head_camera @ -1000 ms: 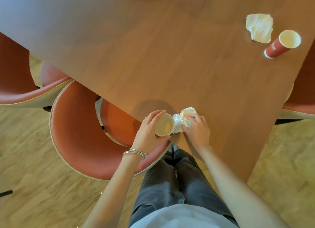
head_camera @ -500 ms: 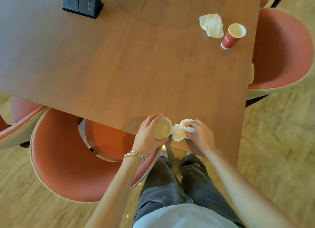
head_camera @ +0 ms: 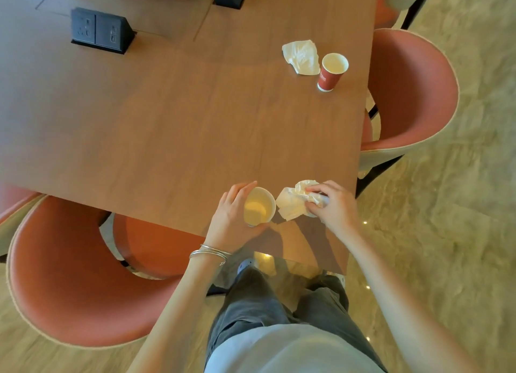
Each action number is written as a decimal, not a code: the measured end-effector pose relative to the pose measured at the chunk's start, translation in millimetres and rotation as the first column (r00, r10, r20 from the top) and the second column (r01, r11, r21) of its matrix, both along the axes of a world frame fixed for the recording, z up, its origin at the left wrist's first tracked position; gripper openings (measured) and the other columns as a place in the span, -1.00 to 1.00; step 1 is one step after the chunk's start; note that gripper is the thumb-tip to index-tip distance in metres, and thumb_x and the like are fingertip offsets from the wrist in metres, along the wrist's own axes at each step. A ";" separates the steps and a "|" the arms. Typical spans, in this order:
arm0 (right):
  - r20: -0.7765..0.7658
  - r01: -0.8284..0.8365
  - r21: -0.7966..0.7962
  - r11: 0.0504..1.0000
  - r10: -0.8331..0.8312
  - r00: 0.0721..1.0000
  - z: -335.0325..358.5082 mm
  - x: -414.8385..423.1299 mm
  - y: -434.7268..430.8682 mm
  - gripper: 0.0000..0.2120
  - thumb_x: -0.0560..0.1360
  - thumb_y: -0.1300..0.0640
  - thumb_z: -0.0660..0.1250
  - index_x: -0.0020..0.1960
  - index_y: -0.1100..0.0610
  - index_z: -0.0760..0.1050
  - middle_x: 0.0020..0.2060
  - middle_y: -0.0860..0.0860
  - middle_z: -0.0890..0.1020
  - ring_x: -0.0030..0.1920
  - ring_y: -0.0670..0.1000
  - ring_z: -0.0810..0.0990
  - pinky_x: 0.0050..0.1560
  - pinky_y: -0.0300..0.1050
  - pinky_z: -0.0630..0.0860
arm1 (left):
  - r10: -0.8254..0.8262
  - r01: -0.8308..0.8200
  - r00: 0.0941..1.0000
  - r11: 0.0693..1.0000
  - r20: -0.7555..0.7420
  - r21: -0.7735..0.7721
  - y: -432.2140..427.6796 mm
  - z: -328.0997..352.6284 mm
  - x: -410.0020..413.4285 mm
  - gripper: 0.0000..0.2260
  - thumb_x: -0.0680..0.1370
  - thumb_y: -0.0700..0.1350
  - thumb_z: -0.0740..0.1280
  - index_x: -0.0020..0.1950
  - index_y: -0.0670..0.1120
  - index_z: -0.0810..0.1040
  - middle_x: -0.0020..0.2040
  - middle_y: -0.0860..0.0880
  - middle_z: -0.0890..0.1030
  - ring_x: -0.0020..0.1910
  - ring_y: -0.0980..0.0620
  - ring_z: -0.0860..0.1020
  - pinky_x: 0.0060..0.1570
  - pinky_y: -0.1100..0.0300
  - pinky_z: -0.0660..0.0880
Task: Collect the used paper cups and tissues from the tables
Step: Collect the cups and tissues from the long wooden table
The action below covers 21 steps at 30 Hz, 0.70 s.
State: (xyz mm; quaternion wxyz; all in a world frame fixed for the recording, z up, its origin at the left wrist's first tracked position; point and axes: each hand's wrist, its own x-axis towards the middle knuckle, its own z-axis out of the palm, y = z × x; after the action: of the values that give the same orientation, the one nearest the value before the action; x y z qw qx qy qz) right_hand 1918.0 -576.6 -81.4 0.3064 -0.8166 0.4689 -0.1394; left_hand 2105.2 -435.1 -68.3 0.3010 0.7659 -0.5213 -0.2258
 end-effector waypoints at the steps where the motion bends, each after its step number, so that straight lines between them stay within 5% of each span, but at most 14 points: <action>1: 0.004 -0.010 0.004 1.000 0.010 1.000 1.7 -7.8 -5.4 -0.73 0.31 0.17 0.47 0.01 0.04 0.61 -0.15 -0.18 0.51 -0.22 -0.15 0.48 -0.33 -0.45 0.29 | 0.009 -0.009 1.000 1.000 -0.001 0.001 -4.3 0.3 -9.2 -0.27 0.27 0.03 0.54 0.37 -0.06 0.34 0.24 -0.05 0.44 0.15 -0.04 0.42 0.07 0.12 0.38; 6: 0.022 -0.069 0.028 0.997 0.069 0.997 8.5 -57.7 -35.8 -0.74 0.32 0.18 0.46 0.01 0.08 0.60 -0.08 -0.10 0.55 -0.15 -0.08 0.53 -0.20 -0.25 0.44 | 0.072 -0.073 0.997 0.997 -0.023 -0.006 -25.2 0.4 -70.0 -0.28 0.24 0.02 0.56 0.33 -0.09 0.38 0.23 -0.06 0.44 0.15 -0.06 0.43 0.08 0.11 0.38; 11: 0.016 -0.155 0.049 0.987 0.155 0.988 16.0 -117.9 -70.9 -0.73 0.33 0.17 0.46 0.03 0.09 0.60 -0.07 -0.08 0.55 -0.19 -0.08 0.49 -0.25 -0.39 0.31 | 0.212 -0.213 0.976 0.977 -0.045 -0.025 -44.6 3.5 -138.6 -0.31 0.26 0.03 0.55 0.32 -0.10 0.39 0.25 -0.07 0.44 0.18 -0.04 0.42 0.12 0.14 0.34; 17: 0.049 -0.241 0.043 0.969 0.239 0.970 36.1 -173.6 -113.8 -0.72 0.32 0.18 0.45 0.02 0.09 0.60 -0.08 -0.04 0.57 -0.12 0.02 0.55 -0.11 -0.02 0.51 | 0.297 -0.300 0.951 0.953 -0.081 -0.031 -75.9 16.1 -206.1 -0.28 0.25 0.07 0.54 0.33 -0.05 0.37 0.27 -0.03 0.43 0.20 -0.01 0.38 0.12 0.15 0.29; 21: 0.088 -0.247 0.012 0.969 0.245 0.966 42.3 -191.9 -134.0 -0.72 0.31 0.21 0.45 0.02 0.10 0.60 -0.13 -0.07 0.54 -0.12 0.00 0.55 -0.10 -0.04 0.51 | 0.334 -0.338 0.938 0.941 -0.091 -0.025 -97.2 22.7 -227.0 -0.29 0.24 0.05 0.55 0.32 0.04 0.35 0.25 0.06 0.41 0.15 0.10 0.33 0.07 0.20 0.27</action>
State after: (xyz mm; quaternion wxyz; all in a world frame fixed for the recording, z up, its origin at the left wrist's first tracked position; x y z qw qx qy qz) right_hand 1726.1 -710.6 -39.1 0.3506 -0.8580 0.3522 -0.1298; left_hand 1878.2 -532.3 -45.6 0.3722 0.8272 -0.3741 -0.1931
